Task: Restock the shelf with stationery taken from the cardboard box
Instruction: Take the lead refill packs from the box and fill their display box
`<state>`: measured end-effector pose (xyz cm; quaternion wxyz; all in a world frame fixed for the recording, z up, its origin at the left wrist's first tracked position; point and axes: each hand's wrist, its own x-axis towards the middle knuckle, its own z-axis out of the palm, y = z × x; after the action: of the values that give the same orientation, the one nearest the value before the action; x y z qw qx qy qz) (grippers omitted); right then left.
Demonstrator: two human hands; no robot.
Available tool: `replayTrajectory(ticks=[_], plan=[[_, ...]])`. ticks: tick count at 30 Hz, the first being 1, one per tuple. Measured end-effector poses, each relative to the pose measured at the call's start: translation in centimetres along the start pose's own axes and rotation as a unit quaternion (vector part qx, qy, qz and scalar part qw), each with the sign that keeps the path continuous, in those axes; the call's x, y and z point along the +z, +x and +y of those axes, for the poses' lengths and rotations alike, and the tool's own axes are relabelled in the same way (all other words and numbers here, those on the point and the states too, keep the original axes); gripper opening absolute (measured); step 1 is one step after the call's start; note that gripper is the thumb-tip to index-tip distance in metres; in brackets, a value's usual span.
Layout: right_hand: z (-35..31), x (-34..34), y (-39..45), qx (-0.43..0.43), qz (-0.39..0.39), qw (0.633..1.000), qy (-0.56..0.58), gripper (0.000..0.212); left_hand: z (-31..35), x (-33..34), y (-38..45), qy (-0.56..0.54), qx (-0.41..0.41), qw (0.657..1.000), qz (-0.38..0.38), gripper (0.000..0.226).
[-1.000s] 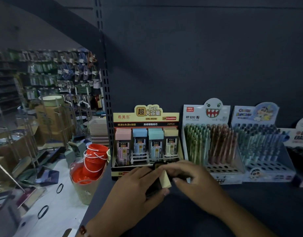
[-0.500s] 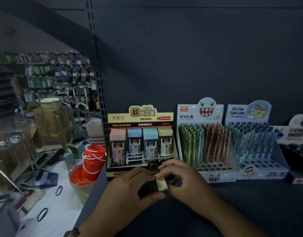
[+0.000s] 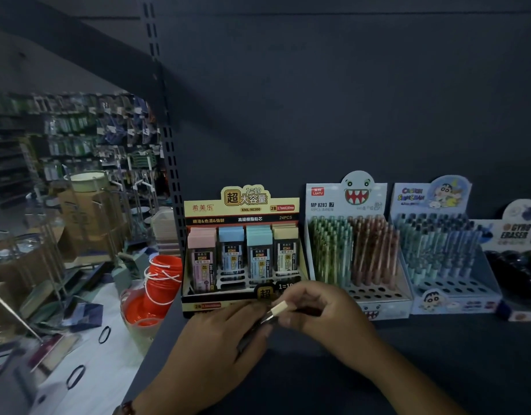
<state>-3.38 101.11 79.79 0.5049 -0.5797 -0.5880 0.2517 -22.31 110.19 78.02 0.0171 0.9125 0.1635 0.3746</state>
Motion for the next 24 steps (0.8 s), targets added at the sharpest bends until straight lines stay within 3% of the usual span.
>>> replayTrajectory(ticks=[18,24], plan=[[-0.8,-1.5,-0.3,0.023,0.101,0.991,0.086,0.031,-0.2,0.4,0.0,0.027,-0.014,1.000,0.005,0.027],[-0.4,-2.2,-0.1,0.021,0.150,0.978,0.146,0.029,-0.1,0.1,-0.1,0.012,-0.029,0.999,-0.024,0.027]])
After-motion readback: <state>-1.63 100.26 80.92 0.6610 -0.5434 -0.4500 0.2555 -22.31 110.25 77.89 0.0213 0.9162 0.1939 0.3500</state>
